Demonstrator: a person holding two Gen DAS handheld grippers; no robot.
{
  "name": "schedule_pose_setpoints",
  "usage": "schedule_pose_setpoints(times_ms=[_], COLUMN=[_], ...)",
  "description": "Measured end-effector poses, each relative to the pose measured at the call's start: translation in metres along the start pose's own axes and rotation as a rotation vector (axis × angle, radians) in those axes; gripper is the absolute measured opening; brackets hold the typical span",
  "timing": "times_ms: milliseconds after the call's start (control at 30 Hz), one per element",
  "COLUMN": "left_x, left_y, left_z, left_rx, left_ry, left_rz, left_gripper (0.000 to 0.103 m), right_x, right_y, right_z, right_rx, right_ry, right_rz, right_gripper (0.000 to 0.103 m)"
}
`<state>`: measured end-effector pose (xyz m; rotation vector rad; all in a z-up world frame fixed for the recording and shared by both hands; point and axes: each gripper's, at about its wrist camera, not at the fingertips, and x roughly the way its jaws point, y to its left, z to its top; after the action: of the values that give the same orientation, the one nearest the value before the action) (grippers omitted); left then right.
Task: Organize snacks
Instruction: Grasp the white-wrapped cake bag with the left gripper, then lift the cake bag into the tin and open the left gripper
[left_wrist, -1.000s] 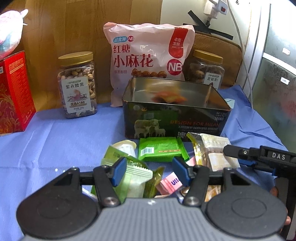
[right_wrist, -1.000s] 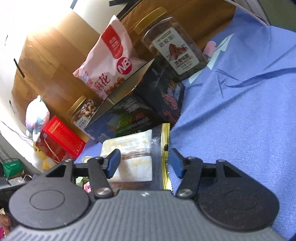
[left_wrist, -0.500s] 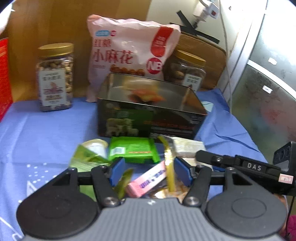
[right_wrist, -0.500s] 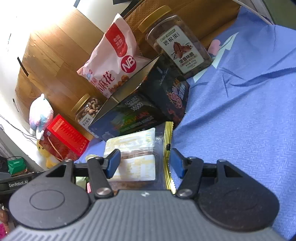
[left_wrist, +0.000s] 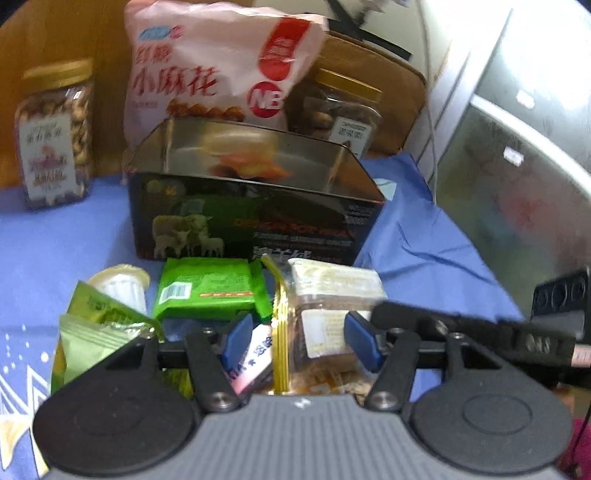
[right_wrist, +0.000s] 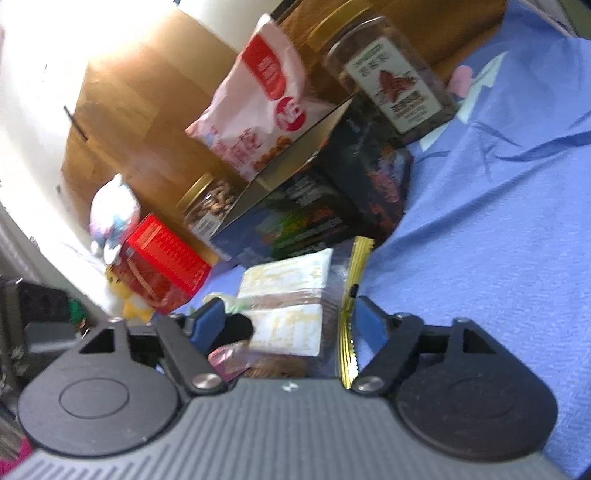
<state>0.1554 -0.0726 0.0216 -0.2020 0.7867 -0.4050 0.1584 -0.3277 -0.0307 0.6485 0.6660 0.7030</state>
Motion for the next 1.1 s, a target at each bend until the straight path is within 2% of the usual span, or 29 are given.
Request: schedule_pose_setpoints(times_ms=[133,200,300,333,367,400,467,567,700,800,967,1100], left_x=[0.001,0.002,0.005,0.006,0.005,0.003,-0.001,-0.007,-0.021,-0.033,-0.038,-0.016], left_y=[0.026,0.026,0.017,0.012,0.009,0.005,0.003,0.003,-0.001,-0.005,-0.008,0.0], left_z=[0.004,0.005,0.003,0.001,0.0,-0.001,0.0,0.001,0.004,0.012,0.047,0.079], left_rx=[-0.105,-0.106,-0.072,-0.049,-0.028,-0.009,0.005,-0.006,-0.001,0.026,0.048,0.031], left_ry=[0.018,0.017,0.013,0.003,-0.007,-0.017,-0.029,-0.041,-0.083,-0.129,-0.204,-0.218], left_rz=[-0.06,-0.066,-0.072,-0.064,-0.06,-0.057,-0.049,-0.052,-0.063,-0.072,-0.06,-0.04], left_gripper=[0.06,0.06,0.058,0.057,0.055,0.051,0.047,0.046,0.046,0.046,0.048,0.048], right_x=[0.003,0.006,0.011,0.012,0.012,0.012,0.011,0.009,-0.001,-0.007,0.0,0.024], right_y=[0.012,0.023,0.044,0.049,0.052,0.054,0.053,0.052,0.064,0.071,0.097,0.099], right_z=[-0.004,-0.007,-0.016,-0.018,-0.02,-0.021,-0.02,-0.019,-0.027,-0.022,0.006,0.032], right_rx=[-0.07,-0.146,-0.287,-0.32,-0.346,-0.364,-0.375,-0.383,-0.479,-0.489,-0.601,-0.676], right_ry=[0.034,0.06,0.073,0.07,0.061,0.049,0.035,0.025,-0.044,-0.09,-0.136,-0.159], right_rz=[0.002,0.003,-0.044,-0.061,-0.077,-0.091,-0.121,-0.111,-0.118,-0.11,-0.151,-0.2], right_gripper=[0.093,0.097,0.096,0.095,0.09,0.077,0.059,0.056,0.055,0.055,0.055,0.055])
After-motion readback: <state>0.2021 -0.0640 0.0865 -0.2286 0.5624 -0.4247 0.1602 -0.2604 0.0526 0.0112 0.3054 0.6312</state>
